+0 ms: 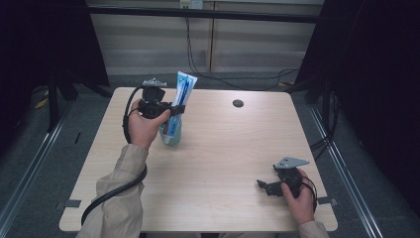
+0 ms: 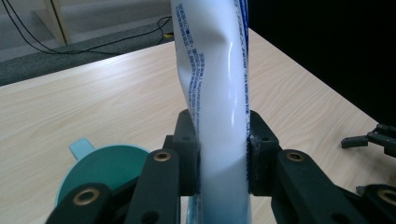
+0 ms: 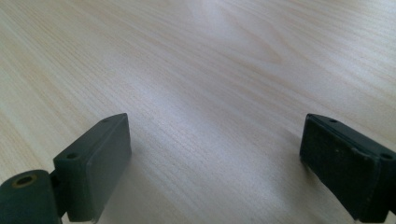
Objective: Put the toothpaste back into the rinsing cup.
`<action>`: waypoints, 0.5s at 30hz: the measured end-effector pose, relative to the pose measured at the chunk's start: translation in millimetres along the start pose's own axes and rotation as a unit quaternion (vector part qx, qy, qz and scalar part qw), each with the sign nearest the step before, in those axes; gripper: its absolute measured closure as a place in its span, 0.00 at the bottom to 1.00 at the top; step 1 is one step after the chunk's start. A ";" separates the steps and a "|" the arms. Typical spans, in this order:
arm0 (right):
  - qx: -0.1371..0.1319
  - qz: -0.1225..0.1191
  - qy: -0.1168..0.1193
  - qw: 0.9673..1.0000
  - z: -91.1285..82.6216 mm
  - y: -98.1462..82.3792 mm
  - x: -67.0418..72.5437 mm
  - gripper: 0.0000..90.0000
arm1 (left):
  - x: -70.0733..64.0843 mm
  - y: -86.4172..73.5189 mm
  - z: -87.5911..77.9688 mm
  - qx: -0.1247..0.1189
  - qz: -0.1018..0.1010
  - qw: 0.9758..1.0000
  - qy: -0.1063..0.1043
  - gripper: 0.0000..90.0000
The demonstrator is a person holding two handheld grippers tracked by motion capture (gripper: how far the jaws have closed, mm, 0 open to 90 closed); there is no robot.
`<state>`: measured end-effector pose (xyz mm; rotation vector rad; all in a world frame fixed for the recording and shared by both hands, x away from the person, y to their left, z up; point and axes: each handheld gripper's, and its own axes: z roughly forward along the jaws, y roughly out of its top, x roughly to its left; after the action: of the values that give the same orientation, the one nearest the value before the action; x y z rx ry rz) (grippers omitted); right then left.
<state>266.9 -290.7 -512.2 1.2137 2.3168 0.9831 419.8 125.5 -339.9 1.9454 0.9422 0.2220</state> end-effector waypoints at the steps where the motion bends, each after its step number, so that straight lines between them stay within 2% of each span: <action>1: 0.000 0.000 0.000 1.000 0.0 0.0 0.0 0.09 | 0.8 1.6 0.1 -0.001 -0.001 1.000 0.001 0.78; 15: 0.000 0.001 0.000 1.000 0.0 0.0 0.1 0.09 | 7.0 8.3 -1.1 -0.006 -0.004 1.000 0.008 0.78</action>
<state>266.9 -290.7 -512.1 1.2153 2.3167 0.9829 428.4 128.8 -334.0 1.9309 0.9553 0.2386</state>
